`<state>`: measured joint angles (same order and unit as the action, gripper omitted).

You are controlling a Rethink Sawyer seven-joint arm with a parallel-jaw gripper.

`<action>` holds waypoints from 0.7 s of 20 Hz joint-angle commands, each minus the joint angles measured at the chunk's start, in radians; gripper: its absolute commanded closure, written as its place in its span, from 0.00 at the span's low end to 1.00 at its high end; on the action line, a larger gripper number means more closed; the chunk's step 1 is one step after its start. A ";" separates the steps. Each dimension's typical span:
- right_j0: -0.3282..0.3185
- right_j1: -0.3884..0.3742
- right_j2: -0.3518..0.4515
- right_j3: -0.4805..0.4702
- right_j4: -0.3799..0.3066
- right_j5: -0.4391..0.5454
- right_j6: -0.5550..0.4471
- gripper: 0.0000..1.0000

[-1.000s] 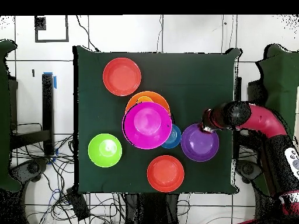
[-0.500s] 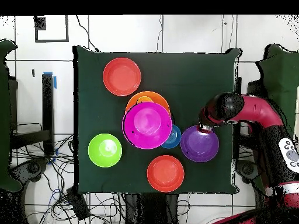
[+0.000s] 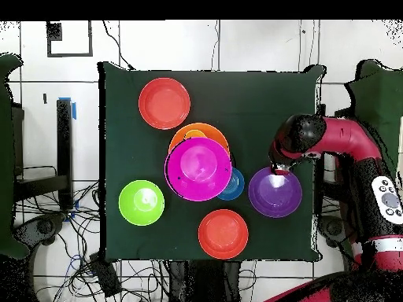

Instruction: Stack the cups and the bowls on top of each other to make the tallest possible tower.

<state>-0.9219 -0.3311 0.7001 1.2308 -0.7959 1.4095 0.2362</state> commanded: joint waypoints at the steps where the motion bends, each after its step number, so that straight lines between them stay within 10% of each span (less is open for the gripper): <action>1: 0.052 0.017 -0.031 -0.097 -0.065 0.103 -0.266 1.00; 14: 0.069 -0.006 -0.026 -0.179 -0.042 0.136 -0.254 1.00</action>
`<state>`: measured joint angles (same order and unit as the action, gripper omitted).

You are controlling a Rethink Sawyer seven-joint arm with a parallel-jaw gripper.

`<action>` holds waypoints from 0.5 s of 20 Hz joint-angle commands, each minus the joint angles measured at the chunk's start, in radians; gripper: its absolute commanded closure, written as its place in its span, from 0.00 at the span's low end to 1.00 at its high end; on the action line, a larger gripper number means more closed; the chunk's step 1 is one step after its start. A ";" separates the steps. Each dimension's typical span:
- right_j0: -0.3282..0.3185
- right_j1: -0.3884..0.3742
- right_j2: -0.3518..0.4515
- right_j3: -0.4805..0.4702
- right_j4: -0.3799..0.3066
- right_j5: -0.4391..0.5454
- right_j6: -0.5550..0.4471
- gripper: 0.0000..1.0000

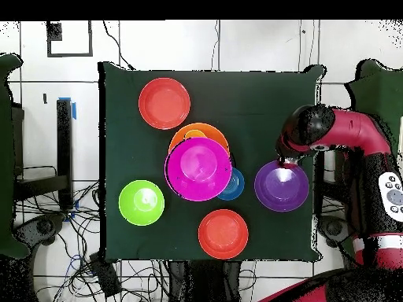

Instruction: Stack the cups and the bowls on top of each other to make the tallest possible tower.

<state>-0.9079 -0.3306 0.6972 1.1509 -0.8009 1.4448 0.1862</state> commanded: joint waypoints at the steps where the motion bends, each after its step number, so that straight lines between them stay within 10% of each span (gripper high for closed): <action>1: 0.058 -0.007 -0.022 -0.108 -0.036 0.105 -0.199 1.00; 10: 0.104 0.014 -0.049 -0.234 -0.070 0.261 -0.212 1.00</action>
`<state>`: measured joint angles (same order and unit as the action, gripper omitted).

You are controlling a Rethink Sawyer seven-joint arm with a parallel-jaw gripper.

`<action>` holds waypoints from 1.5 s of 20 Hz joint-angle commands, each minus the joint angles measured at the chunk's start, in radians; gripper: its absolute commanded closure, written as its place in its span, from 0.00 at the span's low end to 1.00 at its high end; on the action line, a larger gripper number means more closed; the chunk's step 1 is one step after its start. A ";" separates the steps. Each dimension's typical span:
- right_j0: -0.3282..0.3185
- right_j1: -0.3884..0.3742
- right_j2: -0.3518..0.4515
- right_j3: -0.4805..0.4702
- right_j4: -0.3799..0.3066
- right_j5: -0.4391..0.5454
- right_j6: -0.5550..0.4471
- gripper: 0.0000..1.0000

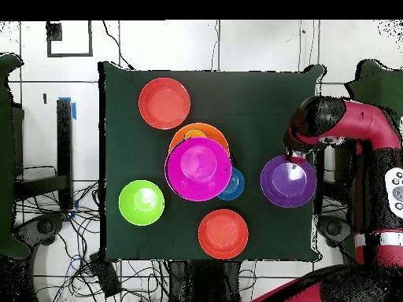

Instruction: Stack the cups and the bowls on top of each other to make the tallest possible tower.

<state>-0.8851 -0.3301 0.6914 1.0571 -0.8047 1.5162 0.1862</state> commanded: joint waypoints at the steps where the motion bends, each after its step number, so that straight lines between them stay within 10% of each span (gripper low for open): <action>1: 0.085 0.017 -0.044 -0.154 -0.068 0.207 -0.212 1.00; 13: 0.136 0.071 -0.037 -0.357 -0.146 0.426 -0.276 1.00; 30: 0.160 0.098 -0.019 -0.388 -0.078 0.652 -0.102 1.00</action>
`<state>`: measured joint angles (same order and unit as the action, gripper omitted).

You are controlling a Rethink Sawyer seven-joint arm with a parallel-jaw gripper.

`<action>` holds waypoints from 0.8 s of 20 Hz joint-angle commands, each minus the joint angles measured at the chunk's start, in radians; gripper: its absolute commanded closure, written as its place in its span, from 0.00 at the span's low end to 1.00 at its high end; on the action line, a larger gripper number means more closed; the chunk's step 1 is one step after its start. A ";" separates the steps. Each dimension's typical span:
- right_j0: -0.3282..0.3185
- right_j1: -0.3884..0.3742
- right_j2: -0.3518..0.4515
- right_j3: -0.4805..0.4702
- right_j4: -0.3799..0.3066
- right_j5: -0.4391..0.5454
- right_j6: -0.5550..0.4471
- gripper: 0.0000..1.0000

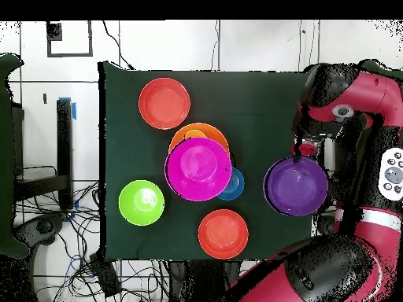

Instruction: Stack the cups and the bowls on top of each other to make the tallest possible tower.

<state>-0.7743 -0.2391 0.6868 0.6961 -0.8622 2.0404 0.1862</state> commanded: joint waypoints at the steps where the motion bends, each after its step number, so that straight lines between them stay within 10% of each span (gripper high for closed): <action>1: 0.045 0.010 -0.005 -0.023 0.001 0.124 -0.083 1.00; 16: 0.024 0.046 -0.001 -0.034 0.223 0.111 0.128 1.00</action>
<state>-0.7742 -0.1969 0.6868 0.6957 -0.6682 2.0823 0.1862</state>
